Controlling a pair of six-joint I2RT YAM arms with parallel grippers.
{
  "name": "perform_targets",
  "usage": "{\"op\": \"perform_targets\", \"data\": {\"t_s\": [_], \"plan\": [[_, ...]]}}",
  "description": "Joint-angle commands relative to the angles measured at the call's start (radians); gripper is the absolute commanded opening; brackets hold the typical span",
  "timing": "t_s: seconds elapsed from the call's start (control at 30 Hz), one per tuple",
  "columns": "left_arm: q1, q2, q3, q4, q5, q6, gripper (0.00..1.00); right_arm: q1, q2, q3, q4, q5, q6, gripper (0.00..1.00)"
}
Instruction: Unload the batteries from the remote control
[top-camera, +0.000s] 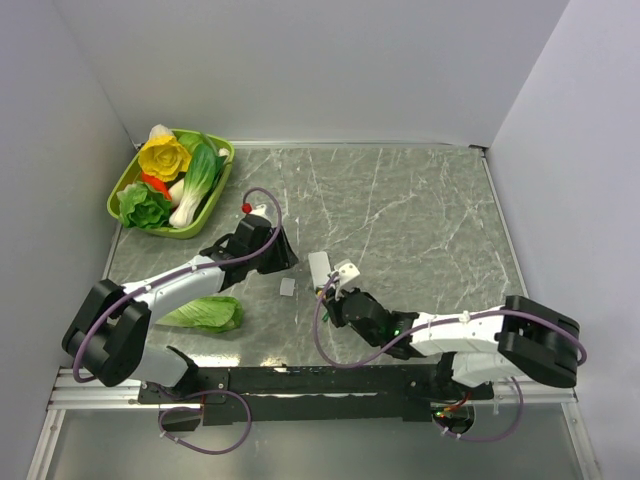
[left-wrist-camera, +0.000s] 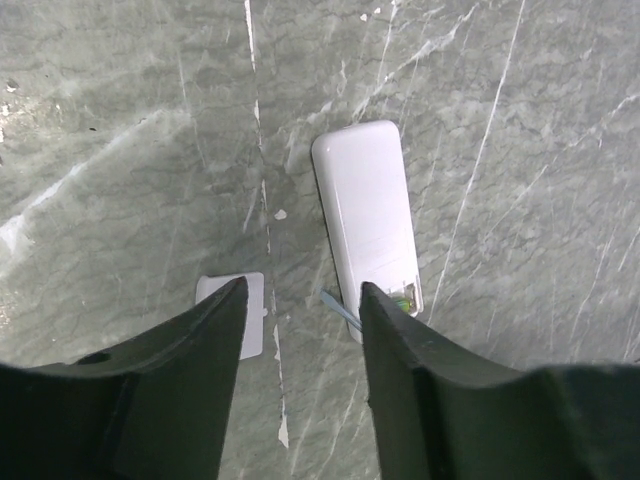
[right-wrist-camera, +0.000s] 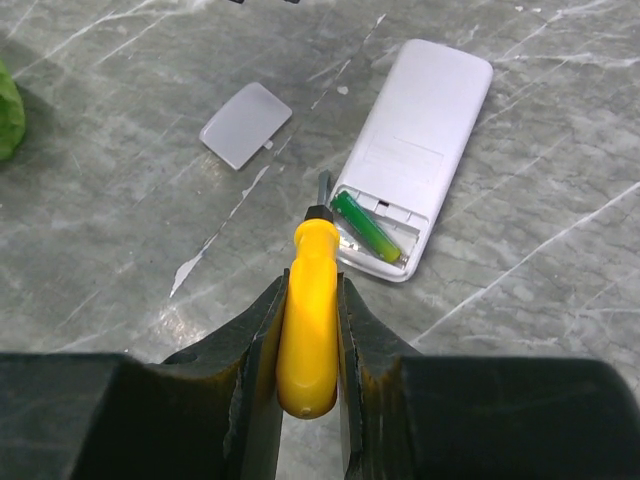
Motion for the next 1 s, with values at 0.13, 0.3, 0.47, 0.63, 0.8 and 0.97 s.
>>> {"op": "perform_targets", "data": {"t_s": [0.13,0.3,0.47,0.63,0.8,0.97], "plan": [[-0.057,0.136,0.161,-0.091,-0.003,0.006,0.76,-0.006,-0.231,0.125,-0.353,0.064,0.082,0.0],[-0.116,0.328,0.411,-0.296,-0.17,-0.026,0.78,-0.009,-0.382,0.092,-0.502,0.116,0.163,0.0],[-0.139,0.409,0.464,-0.27,-0.154,-0.057,0.8,-0.009,-0.549,0.024,-0.606,0.139,0.206,0.0],[-0.154,0.504,0.547,-0.332,-0.189,-0.077,0.81,-0.009,-0.672,-0.031,-0.664,0.145,0.217,0.0],[-0.16,0.553,0.573,-0.344,-0.209,-0.106,0.81,-0.009,-0.752,-0.066,-0.669,0.135,0.202,0.0],[-0.169,0.605,0.607,-0.368,-0.224,-0.123,0.79,-0.01,-0.772,-0.077,-0.664,0.125,0.188,0.0]]}}
